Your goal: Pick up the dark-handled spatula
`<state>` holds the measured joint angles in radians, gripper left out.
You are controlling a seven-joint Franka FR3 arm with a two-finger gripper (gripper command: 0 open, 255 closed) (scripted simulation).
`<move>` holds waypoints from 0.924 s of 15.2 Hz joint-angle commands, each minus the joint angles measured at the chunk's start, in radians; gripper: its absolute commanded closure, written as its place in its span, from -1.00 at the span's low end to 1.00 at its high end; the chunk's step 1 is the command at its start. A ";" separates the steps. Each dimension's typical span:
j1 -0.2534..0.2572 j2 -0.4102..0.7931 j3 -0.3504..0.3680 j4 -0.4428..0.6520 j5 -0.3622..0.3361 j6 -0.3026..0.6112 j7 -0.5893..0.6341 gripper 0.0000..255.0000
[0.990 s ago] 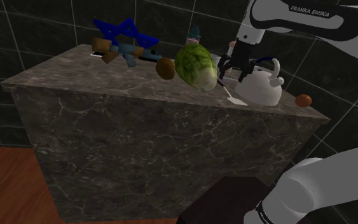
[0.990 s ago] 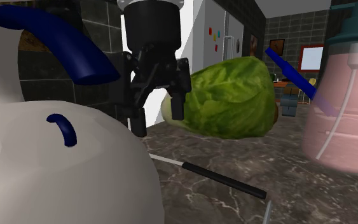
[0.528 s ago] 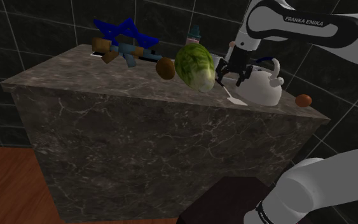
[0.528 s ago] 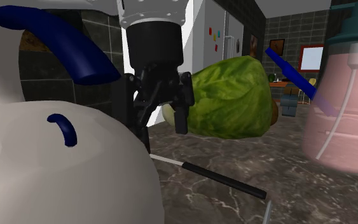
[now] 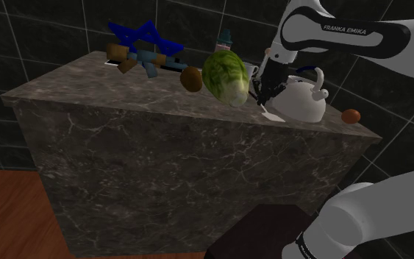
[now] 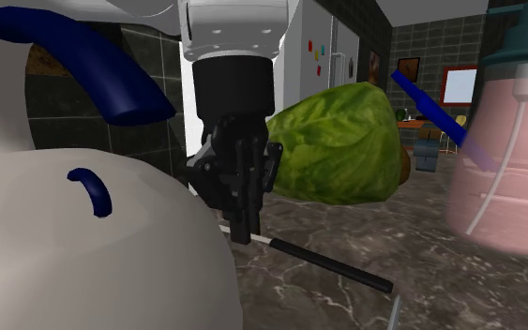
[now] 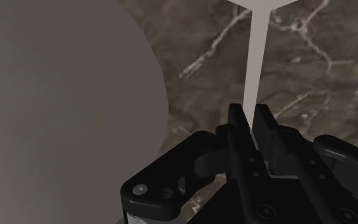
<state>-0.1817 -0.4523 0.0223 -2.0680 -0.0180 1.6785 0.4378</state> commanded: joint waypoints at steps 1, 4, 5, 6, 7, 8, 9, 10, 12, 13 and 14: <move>0.000 0.001 -0.001 -0.001 0.000 0.000 0.000 1.00; -0.001 -0.005 -0.003 0.000 -0.001 -0.007 -0.004 1.00; -0.001 -0.002 -0.003 0.015 -0.001 -0.020 -0.004 1.00; -0.001 0.001 -0.003 0.032 -0.001 -0.033 -0.004 1.00; -0.001 0.004 -0.002 0.048 -0.001 -0.046 -0.004 1.00; -0.001 0.008 -0.002 0.065 -0.001 -0.060 -0.005 1.00; -0.002 0.011 -0.002 0.082 -0.001 -0.073 -0.005 1.00; -0.002 0.015 -0.002 0.099 -0.001 -0.086 -0.005 1.00; -0.002 0.024 -0.002 0.134 -0.001 -0.113 -0.006 1.00; -0.002 0.028 -0.002 0.152 -0.001 -0.126 -0.006 1.00; -0.002 0.033 -0.002 0.170 -0.001 -0.139 -0.006 1.00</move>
<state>-0.1829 -0.4248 0.0215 -1.9164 -0.0187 1.5525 0.4339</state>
